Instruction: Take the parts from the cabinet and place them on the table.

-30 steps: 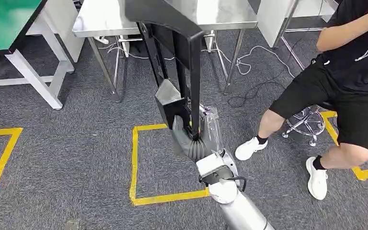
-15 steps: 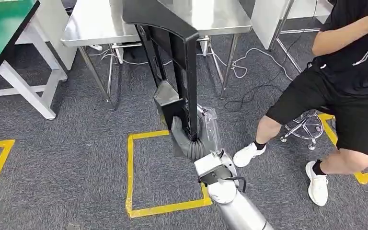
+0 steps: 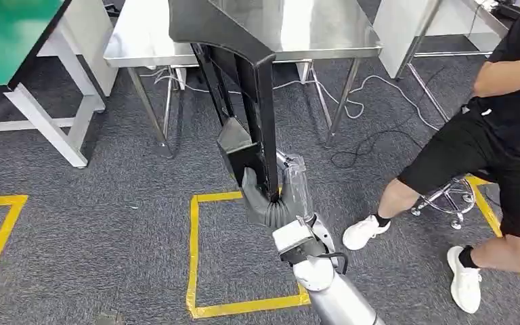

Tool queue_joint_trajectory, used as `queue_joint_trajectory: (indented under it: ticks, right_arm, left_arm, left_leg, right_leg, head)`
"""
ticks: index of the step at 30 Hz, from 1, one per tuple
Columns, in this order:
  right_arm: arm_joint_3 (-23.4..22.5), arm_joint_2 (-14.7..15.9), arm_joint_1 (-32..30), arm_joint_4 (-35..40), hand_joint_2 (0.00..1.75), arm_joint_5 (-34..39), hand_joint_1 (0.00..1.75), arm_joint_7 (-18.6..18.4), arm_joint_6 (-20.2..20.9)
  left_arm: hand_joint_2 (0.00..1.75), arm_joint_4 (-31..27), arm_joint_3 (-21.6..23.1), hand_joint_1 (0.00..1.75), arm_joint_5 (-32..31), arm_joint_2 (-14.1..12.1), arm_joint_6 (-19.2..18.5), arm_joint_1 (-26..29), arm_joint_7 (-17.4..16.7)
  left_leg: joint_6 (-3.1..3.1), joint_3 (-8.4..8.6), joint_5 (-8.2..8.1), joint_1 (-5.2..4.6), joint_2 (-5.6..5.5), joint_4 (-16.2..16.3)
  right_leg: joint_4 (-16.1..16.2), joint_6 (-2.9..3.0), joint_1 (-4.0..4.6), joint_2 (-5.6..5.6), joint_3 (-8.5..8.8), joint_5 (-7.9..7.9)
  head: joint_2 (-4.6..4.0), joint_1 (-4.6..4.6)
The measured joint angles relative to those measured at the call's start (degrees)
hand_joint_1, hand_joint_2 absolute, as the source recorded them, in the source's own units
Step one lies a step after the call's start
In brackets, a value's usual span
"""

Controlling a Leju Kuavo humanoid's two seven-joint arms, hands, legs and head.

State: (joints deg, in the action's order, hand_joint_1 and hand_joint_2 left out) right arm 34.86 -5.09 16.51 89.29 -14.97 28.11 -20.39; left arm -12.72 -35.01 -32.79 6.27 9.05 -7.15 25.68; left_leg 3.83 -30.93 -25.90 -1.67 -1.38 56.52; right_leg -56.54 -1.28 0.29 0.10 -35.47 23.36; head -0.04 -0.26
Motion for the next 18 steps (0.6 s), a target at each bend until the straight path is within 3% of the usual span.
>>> queue_joint_trajectory:
  ticks: [1, 2, 4, 5, 6, 8, 10, 11, 12, 13, 15, 16, 17, 18]
  right_arm:
    - [0.0, 0.0, 0.1, 0.0, 1.75, -0.1, 1.75, 0.0, 0.0]
    - [0.0, -0.1, 0.1, 0.1, 1.75, -0.2, 1.75, -0.2, 0.0]
    - [0.0, -0.2, 0.1, 0.2, 1.75, -0.2, 1.75, -0.3, 0.0]
    - [0.0, -0.3, 0.1, 0.3, 1.75, -0.3, 1.75, -0.3, 0.0]
    - [0.0, -0.4, 0.2, 0.3, 1.75, -0.3, 1.75, -0.4, 0.0]
    - [0.0, -0.6, 0.4, 0.3, 1.75, -0.4, 1.75, -0.4, 0.0]
    - [0.0, -0.6, 0.2, 0.3, 1.75, -0.4, 1.75, -0.5, 0.0]
    - [0.0, -0.6, 0.1, 0.3, 1.75, -0.4, 1.75, -0.5, 0.1]
    - [0.0, -0.6, 0.0, 0.3, 1.75, -0.4, 1.75, -0.5, 0.1]
    - [0.0, -0.6, 0.0, 0.3, 1.75, -0.4, 1.75, -0.5, 0.1]
    - [0.0, -0.6, 0.1, 0.3, 1.75, -0.4, 1.75, -0.5, 0.2]
    - [0.0, -0.6, 0.1, 0.3, 1.75, -0.4, 1.75, -0.5, 0.2]
    - [0.0, -0.7, 0.2, 0.3, 1.75, -0.4, 1.75, -0.5, 0.2]
    - [0.0, -0.7, 0.2, 0.3, 1.75, -0.4, 1.75, -0.6, 0.2]
  left_arm:
    - [1.75, 0.0, 0.0, 0.0, -0.1, 0.0, 0.0, 0.0, -0.1]
    - [1.75, 0.0, 0.0, 0.0, -0.1, 0.0, 0.0, -0.2, -0.2]
    - [1.75, 0.0, 0.0, 0.0, -0.2, 0.0, 0.2, -0.1, -0.2]
    - [1.75, -0.1, 0.0, 0.0, -0.2, -0.4, 0.2, -0.1, -0.2]
    - [1.75, -0.1, 0.0, 0.0, -0.2, -0.2, 0.2, -0.2, -0.2]
    - [1.75, -0.1, 0.0, 0.0, -0.2, -0.2, 0.2, -0.2, -0.2]
    - [1.75, -0.1, 0.0, 0.0, -0.2, -0.2, 0.2, -0.1, -0.2]
    - [1.75, -0.1, 0.0, 0.0, -0.2, -0.2, 0.2, 0.0, -0.2]
    - [1.75, -0.1, 0.0, 0.0, -0.2, -0.3, 0.2, 0.1, -0.2]
    - [1.75, -0.1, 0.0, 0.0, -0.2, -0.3, 0.2, 0.0, -0.2]
    - [1.75, -0.1, 0.0, 0.0, -0.2, -0.3, 0.3, 0.1, -0.2]
    - [1.75, -0.1, 0.0, 0.0, -0.1, -0.3, 0.3, 0.0, -0.2]
    - [1.75, -0.1, 0.0, 0.0, -0.1, -0.3, 0.2, 0.0, -0.1]
    - [1.75, -0.1, 0.0, 0.0, -0.1, -0.3, 0.3, 0.0, -0.1]
  left_leg:
    - [-0.32, 0.16, -0.4, -0.21, -0.16, 0.0]
    - [-0.75, -0.03, -0.77, -0.18, -0.06, -0.1]
    - [-1.03, 0.42, -0.43, -0.03, 0.09, 0.9]
    - [-1.43, 0.1, -1.16, 0.09, 0.22, 1.6]
    - [-1.89, -0.95, -1.52, 0.15, 0.46, 4.1]
    - [-3.08, -5.94, -3.4, 1.25, 0.57, 12.6]
    - [-4.19, -10.55, -7.1, 2.37, 0.93, 18.1]
    - [-4.7, -11.36, -6.94, 2.9, 1.14, 17.8]
    - [-5.19, -10.9, -4.94, 3.39, 1.25, 15.2]
    - [-5.48, -9.39, -1.93, 3.74, 1.34, 10.9]
    - [-5.86, -5.32, 5.14, 4.26, 1.78, 0.8]
    - [-5.33, -5.41, 2.68, 3.82, 1.83, 0.5]
    - [-4.76, -5.43, 1.96, 3.65, 1.93, 0.6]
    - [-4.03, -5.37, 2.15, 3.4, 1.8, 0.2]
  right_leg:
    - [0.3, 1.31, 0.08, -0.07, -0.05, 1.59]
    - [0.5, 1.81, 0.11, 0.08, 0.88, 1.24]
    - [1.2, 2.62, -0.21, 0.12, 1.22, 0.56]
    - [1.6, 2.8, -1.2, 0.2, 2.75, 0.49]
    - [1.7, 3.1, -1.25, 0.03, 3.39, 0.67]
    - [1.7, 3.71, -1.38, 0.01, 4.0, 1.17]
    - [1.7, 3.38, -1.55, 0.1, 4.51, 1.92]
    - [1.7, 3.1, -1.7, 0.23, 4.98, 2.3]
    - [1.7, 2.75, -1.91, 0.31, 5.57, 2.76]
    - [1.7, 2.41, -2.16, 0.32, 6.28, 3.24]
    - [1.7, 1.46, -2.26, 0.29, 6.8, 4.29]
    - [1.6, 0.92, -2.1, 0.43, 7.81, 4.7]
    - [2.0, 0.52, -2.09, 0.34, 7.37, 5.01]
    - [1.8, -0.28, -1.95, 0.38, 8.42, 4.6]
  head:
    - [0.0, -0.27]
    - [0.0, -0.18]
    - [0.0, -0.18]
    - [0.02, -0.04]
    - [0.0, -0.04]
    - [0.0, -0.31]
    - [0.02, -0.37]
    - [0.02, -0.31]
    - [0.0, -0.35]
    - [0.0, -0.33]
    - [0.0, -0.37]
    - [0.02, -0.57]
    - [0.02, -0.5]
    - [0.02, -0.42]
